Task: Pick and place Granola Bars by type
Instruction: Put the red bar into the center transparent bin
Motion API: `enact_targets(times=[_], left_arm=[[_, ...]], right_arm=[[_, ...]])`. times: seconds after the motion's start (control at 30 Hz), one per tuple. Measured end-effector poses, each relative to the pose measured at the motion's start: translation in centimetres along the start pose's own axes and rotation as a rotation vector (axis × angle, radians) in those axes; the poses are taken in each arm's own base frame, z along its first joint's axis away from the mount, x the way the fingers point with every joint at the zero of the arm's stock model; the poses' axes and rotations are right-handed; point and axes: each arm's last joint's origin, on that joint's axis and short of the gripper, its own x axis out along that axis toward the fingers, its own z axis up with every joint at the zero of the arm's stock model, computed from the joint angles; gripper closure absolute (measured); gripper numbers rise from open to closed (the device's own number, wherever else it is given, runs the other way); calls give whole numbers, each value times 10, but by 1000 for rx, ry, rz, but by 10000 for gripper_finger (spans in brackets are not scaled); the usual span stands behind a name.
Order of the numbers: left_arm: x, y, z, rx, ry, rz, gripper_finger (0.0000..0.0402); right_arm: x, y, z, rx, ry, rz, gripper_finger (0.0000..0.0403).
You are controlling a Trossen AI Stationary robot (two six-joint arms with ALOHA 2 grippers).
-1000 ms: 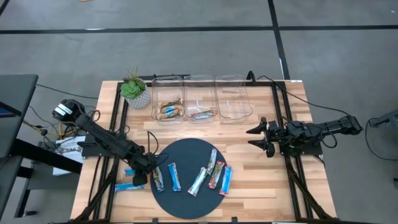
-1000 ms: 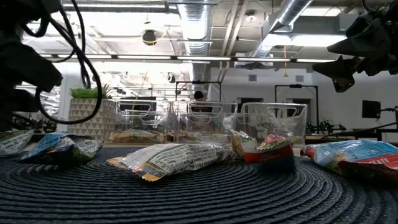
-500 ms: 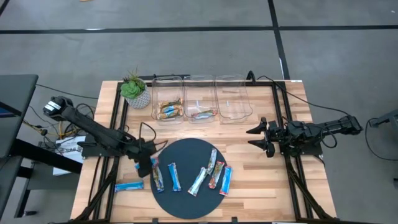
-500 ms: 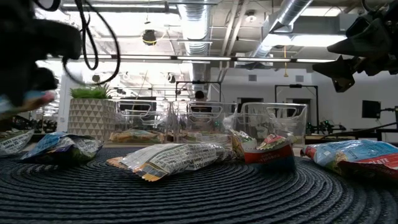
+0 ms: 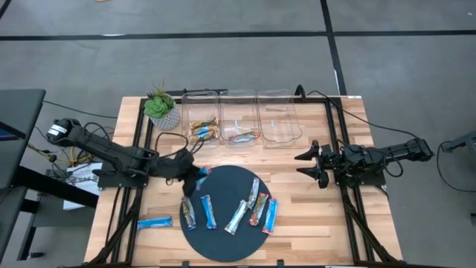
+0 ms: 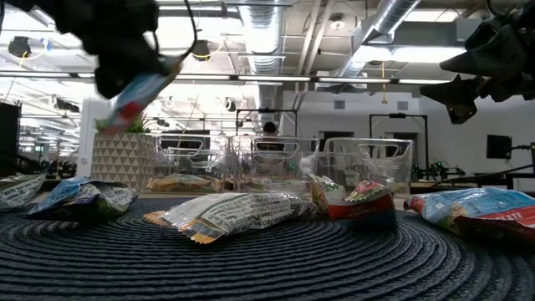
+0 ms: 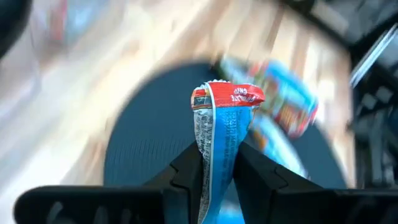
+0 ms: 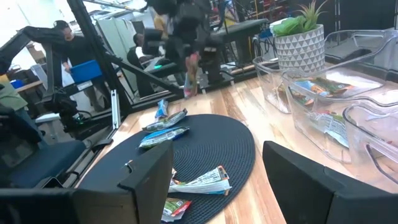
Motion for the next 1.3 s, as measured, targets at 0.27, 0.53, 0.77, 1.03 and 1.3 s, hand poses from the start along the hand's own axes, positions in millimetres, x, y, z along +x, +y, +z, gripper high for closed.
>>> enact_targets(times=[0.27,0.53,0.77,1.03,1.3], left_arm=[[1,-3,32,17,-279,-53,329],[-5,-7,53,62,-471,-109,329],[-6,-2,63,74,-551,-80,329],[3,11,85,82,-529,-74,329],[24,24,128,197,-460,-41,329]], right_arm=[[0,0,0,0,1,0,159],[0,0,0,0,0,0,159],[0,0,0,0,1,0,159],[0,0,0,0,0,0,159],[0,0,0,0,1,0,159]])
